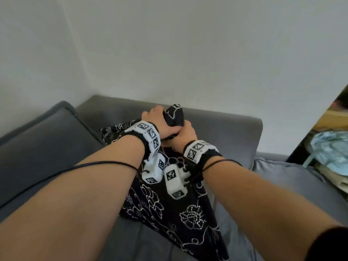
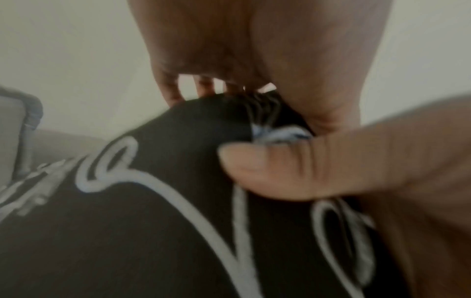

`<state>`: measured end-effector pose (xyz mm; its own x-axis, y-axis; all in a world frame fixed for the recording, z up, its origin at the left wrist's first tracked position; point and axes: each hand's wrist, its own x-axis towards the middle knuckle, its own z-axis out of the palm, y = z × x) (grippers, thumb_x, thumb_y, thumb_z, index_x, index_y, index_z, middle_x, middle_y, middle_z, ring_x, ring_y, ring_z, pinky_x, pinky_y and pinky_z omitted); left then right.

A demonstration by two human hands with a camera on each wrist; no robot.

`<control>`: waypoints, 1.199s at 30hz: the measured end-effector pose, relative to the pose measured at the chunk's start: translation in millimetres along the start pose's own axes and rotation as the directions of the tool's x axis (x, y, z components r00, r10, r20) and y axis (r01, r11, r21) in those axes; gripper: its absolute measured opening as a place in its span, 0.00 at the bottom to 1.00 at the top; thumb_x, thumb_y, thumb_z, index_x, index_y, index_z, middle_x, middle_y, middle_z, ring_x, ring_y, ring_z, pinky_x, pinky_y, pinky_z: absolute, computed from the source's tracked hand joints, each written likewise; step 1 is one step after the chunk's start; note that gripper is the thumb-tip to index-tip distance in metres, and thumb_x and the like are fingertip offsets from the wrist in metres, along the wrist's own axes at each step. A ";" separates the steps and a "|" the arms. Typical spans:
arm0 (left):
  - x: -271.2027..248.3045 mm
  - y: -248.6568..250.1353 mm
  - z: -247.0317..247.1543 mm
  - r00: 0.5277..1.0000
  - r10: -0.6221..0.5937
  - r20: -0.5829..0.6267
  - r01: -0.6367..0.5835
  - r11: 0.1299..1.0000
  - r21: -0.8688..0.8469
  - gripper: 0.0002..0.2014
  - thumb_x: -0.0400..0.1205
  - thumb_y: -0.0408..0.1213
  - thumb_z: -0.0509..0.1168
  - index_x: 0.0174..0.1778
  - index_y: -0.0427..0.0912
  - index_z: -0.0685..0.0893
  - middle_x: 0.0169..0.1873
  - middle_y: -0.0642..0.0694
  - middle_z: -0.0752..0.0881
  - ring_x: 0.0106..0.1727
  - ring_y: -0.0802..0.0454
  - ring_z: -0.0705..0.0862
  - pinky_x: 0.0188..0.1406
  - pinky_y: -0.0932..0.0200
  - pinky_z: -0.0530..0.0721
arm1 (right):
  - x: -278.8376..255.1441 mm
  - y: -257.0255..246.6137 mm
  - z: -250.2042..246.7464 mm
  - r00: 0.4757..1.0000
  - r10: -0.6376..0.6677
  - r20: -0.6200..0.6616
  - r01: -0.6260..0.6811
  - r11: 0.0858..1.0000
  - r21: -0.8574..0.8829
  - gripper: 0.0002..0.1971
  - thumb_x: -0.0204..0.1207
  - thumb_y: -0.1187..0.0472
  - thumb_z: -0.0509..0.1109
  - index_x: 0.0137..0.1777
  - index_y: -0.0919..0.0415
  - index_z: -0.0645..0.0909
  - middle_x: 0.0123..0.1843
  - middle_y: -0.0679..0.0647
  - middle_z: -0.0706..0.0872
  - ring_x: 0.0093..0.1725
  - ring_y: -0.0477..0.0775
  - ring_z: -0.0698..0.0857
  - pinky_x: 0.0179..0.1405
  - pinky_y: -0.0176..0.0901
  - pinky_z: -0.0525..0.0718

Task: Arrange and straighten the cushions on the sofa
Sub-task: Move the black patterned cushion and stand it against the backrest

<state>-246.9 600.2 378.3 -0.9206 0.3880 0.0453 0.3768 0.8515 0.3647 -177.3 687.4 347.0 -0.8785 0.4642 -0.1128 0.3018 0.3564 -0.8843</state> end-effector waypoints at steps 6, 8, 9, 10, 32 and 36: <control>-13.1 1.3 17.2 0.969 0.157 0.191 -0.099 0.955 -0.280 0.30 0.79 0.55 0.66 0.76 0.46 0.72 0.71 0.46 0.80 0.72 0.46 0.78 0.74 0.52 0.73 | 5.0 10.3 -63.5 0.983 -0.002 0.185 0.069 0.931 -0.360 0.16 0.66 0.65 0.80 0.55 0.63 0.86 0.46 0.58 0.87 0.54 0.60 0.89 0.48 0.45 0.83; -18.4 2.5 23.9 0.961 0.189 0.202 -0.129 0.951 -0.280 0.34 0.78 0.53 0.69 0.79 0.47 0.68 0.71 0.47 0.80 0.74 0.47 0.76 0.75 0.53 0.71 | 2.0 22.6 -76.6 0.972 0.021 0.235 0.068 0.928 -0.366 0.15 0.67 0.67 0.80 0.54 0.65 0.86 0.47 0.60 0.89 0.53 0.61 0.89 0.53 0.48 0.86; -21.3 4.2 27.7 0.959 0.205 0.195 -0.159 0.961 -0.226 0.39 0.75 0.54 0.71 0.80 0.49 0.65 0.72 0.47 0.78 0.76 0.46 0.74 0.76 0.51 0.70 | 0.7 27.5 -83.2 0.965 0.025 0.263 0.077 0.926 -0.369 0.15 0.67 0.68 0.79 0.54 0.66 0.86 0.47 0.60 0.88 0.53 0.61 0.89 0.54 0.49 0.86; -23.5 3.0 31.4 0.956 0.213 0.202 -0.188 0.973 -0.134 0.45 0.71 0.56 0.74 0.82 0.50 0.62 0.74 0.47 0.75 0.78 0.45 0.70 0.78 0.47 0.68 | 0.8 31.5 -87.4 0.955 0.030 0.295 0.086 0.923 -0.374 0.15 0.67 0.69 0.79 0.55 0.67 0.86 0.47 0.59 0.88 0.53 0.61 0.89 0.54 0.48 0.86; 63.1 -25.8 141.8 0.890 0.091 0.447 -0.299 0.857 0.420 0.53 0.67 0.56 0.76 0.84 0.56 0.51 0.76 0.44 0.69 0.78 0.40 0.68 0.77 0.41 0.68 | 75.3 101.2 -133.6 0.847 0.442 0.295 0.104 0.408 -0.907 0.20 0.79 0.66 0.65 0.71 0.58 0.78 0.71 0.56 0.82 0.64 0.58 0.82 0.64 0.49 0.80; 98.7 5.5 157.6 0.805 0.242 0.542 -0.494 0.779 0.386 0.64 0.61 0.52 0.82 0.85 0.55 0.44 0.84 0.48 0.54 0.85 0.40 0.53 0.82 0.38 0.58 | 65.4 143.3 -119.8 0.782 0.545 0.303 0.058 0.421 -0.905 0.25 0.72 0.74 0.64 0.68 0.57 0.81 0.67 0.57 0.84 0.66 0.61 0.83 0.59 0.47 0.82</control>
<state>-319.5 698.8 238.2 -0.5938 0.7093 -0.3799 0.7881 0.6078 -0.0970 -147.1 866.0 267.2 -0.6345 0.3110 -0.7076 0.4111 0.9110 0.0318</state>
